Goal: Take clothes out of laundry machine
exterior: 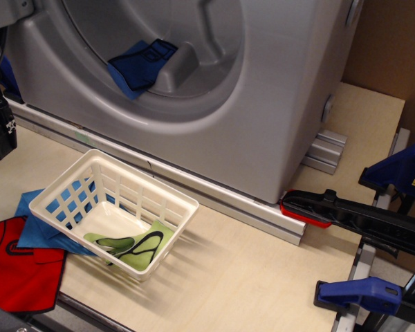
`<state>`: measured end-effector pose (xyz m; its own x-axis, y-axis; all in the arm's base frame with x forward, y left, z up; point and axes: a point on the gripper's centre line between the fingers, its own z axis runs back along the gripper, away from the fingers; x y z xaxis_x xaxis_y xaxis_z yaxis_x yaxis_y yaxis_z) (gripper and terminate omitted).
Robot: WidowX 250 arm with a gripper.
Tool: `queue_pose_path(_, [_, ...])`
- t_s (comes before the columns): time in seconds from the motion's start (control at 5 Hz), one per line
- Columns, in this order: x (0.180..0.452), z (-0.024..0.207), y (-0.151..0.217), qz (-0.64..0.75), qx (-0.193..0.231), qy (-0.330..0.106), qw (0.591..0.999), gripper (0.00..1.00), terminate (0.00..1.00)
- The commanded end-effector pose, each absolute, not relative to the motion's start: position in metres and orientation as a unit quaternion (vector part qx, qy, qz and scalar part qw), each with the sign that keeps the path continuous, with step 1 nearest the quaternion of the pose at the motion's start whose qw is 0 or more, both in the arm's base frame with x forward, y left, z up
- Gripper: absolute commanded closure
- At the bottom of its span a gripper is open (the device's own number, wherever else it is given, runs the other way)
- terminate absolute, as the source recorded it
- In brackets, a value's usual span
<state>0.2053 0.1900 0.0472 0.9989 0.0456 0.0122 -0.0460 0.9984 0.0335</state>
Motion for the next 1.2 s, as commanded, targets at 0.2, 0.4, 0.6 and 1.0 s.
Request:
queue_pose_path(0.2, [0.235, 0.058, 0.173, -0.045, 0.05, -0.033, 0.997, 0.0, 0.0])
queue_pose_path(0.4, [0.267, 0.082, 0.162, -0.066, 0.053, -0.079, 0.993, 0.0, 0.0])
queue_pose_path(0.6, [0.303, 0.095, 0.143, -0.093, 0.041, -0.11, 0.989, 0.0, 0.0])
queue_pose_path(1.0, [0.358, 0.086, 0.131, -0.108, 0.023, -0.14, 0.984, 0.0, 0.0])
